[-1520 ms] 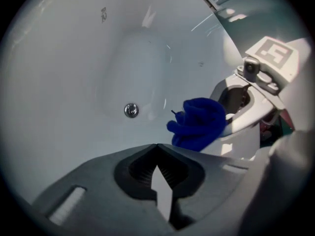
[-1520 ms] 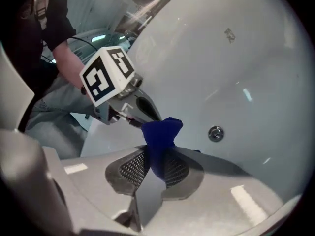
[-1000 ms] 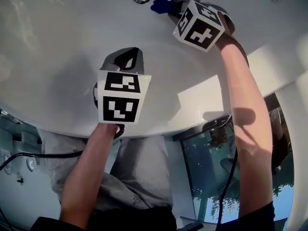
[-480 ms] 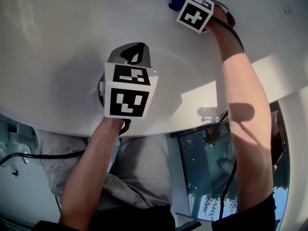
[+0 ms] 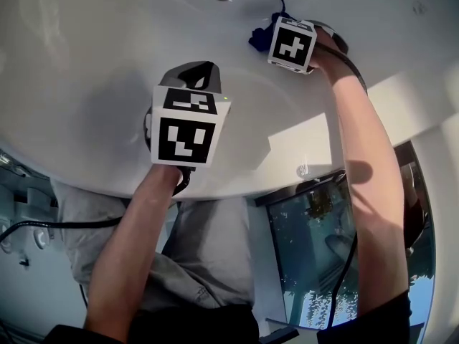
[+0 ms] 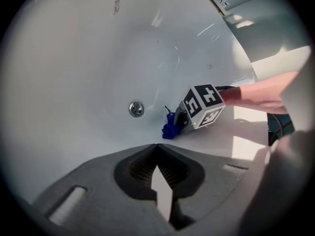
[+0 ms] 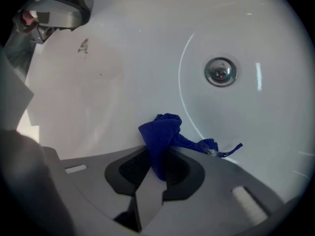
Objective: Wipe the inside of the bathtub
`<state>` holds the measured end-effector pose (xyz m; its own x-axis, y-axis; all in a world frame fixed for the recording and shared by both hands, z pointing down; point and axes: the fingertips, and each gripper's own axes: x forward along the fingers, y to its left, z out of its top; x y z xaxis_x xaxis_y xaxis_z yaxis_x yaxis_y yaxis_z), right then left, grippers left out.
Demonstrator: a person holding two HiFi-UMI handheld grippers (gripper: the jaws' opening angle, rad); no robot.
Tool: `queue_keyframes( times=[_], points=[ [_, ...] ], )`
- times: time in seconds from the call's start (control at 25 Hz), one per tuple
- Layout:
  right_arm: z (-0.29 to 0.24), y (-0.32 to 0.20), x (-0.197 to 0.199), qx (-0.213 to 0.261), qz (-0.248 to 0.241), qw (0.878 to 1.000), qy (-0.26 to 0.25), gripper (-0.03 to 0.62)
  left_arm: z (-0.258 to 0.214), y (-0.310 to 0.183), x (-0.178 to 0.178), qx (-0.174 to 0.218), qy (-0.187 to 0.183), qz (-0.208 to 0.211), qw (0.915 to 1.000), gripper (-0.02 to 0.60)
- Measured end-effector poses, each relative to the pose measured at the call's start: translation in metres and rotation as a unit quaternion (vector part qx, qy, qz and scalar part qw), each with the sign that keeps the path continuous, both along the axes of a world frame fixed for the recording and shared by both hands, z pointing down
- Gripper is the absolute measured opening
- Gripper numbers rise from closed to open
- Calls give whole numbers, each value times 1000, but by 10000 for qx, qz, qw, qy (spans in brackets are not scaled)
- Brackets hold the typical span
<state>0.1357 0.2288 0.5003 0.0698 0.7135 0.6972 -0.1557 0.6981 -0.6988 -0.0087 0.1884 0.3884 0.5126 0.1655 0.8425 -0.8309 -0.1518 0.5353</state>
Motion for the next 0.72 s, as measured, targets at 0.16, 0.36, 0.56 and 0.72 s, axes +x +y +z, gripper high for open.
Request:
queue_keyframes(
  times=[0.16,0.36,0.56,0.72],
  points=[
    [-37,19,-9,-362,-96,9989,-270,63,-6,-3,2,57,47,27,10000,2],
    [-69,35,-19,-235,-296,9980,-508,63,-21,-4,5,166,55,174,9997,2],
    [-102,49,-25,-224,-431,9969,-613,63,-40,-23,16,349,229,162,9990,2],
    [-138,66,-27,-339,-246,9969,-669,63,-59,-31,17,526,234,363,9977,2]
  ],
)
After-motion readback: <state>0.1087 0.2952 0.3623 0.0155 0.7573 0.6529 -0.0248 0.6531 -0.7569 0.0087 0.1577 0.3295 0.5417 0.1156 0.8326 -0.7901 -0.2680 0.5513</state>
